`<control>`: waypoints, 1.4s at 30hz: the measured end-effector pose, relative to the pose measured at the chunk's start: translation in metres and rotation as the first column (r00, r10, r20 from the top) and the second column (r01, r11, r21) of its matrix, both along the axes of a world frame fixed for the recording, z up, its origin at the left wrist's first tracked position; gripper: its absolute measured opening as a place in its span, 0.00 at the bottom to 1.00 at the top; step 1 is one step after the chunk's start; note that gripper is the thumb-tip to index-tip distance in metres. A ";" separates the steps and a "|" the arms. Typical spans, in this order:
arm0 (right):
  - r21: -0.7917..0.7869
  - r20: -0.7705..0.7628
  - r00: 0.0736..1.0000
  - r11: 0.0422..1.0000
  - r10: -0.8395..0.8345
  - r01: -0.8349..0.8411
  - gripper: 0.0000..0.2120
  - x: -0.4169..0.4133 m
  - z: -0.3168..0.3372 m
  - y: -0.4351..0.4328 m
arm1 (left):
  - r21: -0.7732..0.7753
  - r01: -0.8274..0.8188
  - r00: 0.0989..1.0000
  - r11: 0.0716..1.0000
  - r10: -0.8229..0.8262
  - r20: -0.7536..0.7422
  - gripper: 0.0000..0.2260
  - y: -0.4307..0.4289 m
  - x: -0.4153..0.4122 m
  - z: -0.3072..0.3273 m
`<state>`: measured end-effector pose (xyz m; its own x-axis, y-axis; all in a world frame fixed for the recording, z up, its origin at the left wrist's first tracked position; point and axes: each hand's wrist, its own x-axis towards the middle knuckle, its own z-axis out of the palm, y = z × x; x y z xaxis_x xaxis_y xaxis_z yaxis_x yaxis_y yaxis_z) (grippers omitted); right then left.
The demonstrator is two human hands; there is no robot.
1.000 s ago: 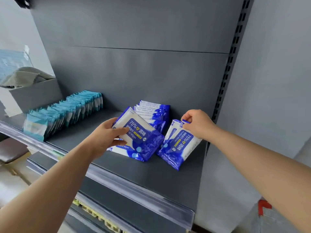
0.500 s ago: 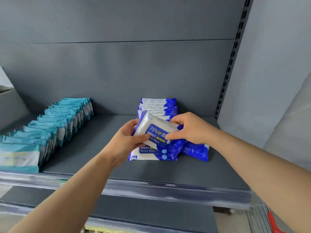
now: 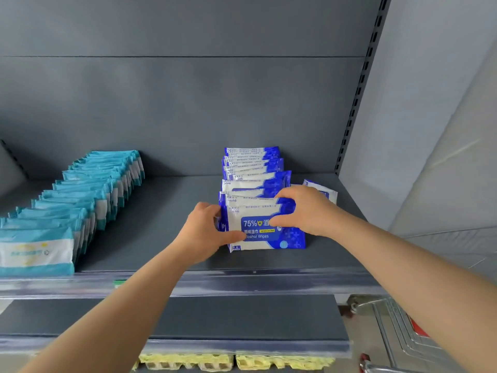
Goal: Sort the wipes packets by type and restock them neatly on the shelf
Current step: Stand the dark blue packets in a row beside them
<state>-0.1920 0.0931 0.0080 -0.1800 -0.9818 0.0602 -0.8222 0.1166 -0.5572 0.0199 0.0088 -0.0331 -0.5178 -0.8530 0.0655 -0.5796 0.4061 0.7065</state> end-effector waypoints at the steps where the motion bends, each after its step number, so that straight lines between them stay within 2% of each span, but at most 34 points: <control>1: 0.039 -0.037 0.999 0.999 0.016 -0.014 0.29 -0.002 -0.001 -0.001 | -0.002 -0.007 1.000 1.000 0.007 0.017 0.15 -0.003 0.000 -0.002; 4: 0.132 -0.080 0.995 0.990 0.061 -0.050 0.36 -0.004 -0.003 -0.005 | 0.028 -0.029 0.999 0.999 0.028 0.016 0.15 -0.010 -0.001 -0.004; 8: 0.034 -0.169 0.986 0.999 -0.011 0.017 0.36 0.000 -0.006 -0.013 | 0.000 -0.152 0.988 0.988 0.152 -0.017 0.20 -0.021 -0.010 -0.008; 11: 0.001 -0.106 0.993 0.998 -0.060 0.061 0.37 -0.005 -0.006 -0.015 | 0.023 -0.183 0.973 0.983 0.184 -0.139 0.31 -0.016 -0.017 -0.008; 13: -0.029 -0.047 0.988 0.989 -0.145 0.143 0.35 -0.019 -0.004 -0.013 | -0.017 -0.131 0.973 0.991 0.125 -0.196 0.36 -0.012 -0.019 -0.008; 15: -0.023 -0.125 0.956 0.964 -0.265 0.264 0.31 -0.040 -0.005 -0.010 | -0.072 -0.088 0.980 0.994 0.073 -0.187 0.35 -0.011 -0.021 -0.010; 17: 0.051 -0.201 0.913 0.927 -0.355 0.372 0.26 -0.060 -0.009 -0.005 | -0.078 -0.091 0.984 0.993 0.078 -0.158 0.34 -0.011 -0.024 -0.013; 18: 0.098 -0.184 0.906 0.910 -0.382 0.404 0.23 -0.066 -0.011 -0.003 | -0.071 -0.098 0.985 0.993 0.086 -0.152 0.34 -0.011 -0.025 -0.014; 20: 0.152 -0.059 0.906 0.893 -0.420 0.424 0.22 -0.072 -0.017 -0.002 | -0.054 -0.109 0.981 0.993 0.099 -0.166 0.34 -0.011 -0.028 -0.015; 23: 0.150 0.197 0.860 0.882 -0.470 0.448 0.26 -0.071 -0.021 -0.007 | -0.037 -0.114 0.978 0.993 0.106 -0.180 0.33 -0.013 -0.030 -0.015; 25: 0.125 0.301 0.820 0.872 -0.488 0.473 0.29 -0.070 -0.022 -0.009 | -0.040 -0.114 0.978 0.993 0.105 -0.178 0.33 -0.014 -0.032 -0.015; 29: -0.030 0.458 0.793 0.885 -0.401 0.465 0.35 -0.067 -0.010 0.000 | -0.048 -0.118 0.978 0.992 0.108 -0.176 0.32 -0.014 -0.032 -0.015; 31: -0.101 0.531 0.780 0.890 -0.330 0.446 0.28 -0.067 0.002 0.010 | -0.057 -0.124 0.979 0.991 0.113 -0.168 0.33 -0.014 -0.031 -0.014; 33: -0.118 0.539 0.811 0.932 -0.228 0.341 0.18 -0.066 0.010 0.019 | -0.057 -0.119 0.982 0.991 0.109 -0.152 0.32 -0.014 -0.030 -0.013; 36: -0.040 0.402 0.908 0.988 -0.120 0.149 0.16 -0.056 0.007 0.021 | -0.043 -0.086 0.990 0.995 0.080 -0.116 0.29 -0.016 -0.029 -0.016; 39: 0.000 0.250 0.965 0.997 -0.078 0.081 0.17 -0.042 0.002 0.014 | -0.013 -0.077 0.992 0.997 0.075 -0.101 0.21 -0.011 -0.028 -0.015; 40: -0.002 0.229 0.972 0.999 -0.052 0.054 0.18 -0.036 0.001 0.010 | 0.023 -0.074 0.991 0.997 0.077 -0.112 0.22 -0.010 -0.028 -0.014; 42: -0.004 0.130 0.991 1.000 0.025 -0.024 0.22 -0.022 0.001 0.002 | 0.096 -0.065 0.991 0.993 0.076 -0.114 0.32 -0.009 -0.028 -0.012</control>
<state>-0.2144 0.0949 0.0085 -0.1624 -0.9859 0.0403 -0.7450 0.0957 -0.6602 -0.0085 -0.0006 -0.0454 -0.4496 -0.8922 0.0421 -0.5155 0.2977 0.8035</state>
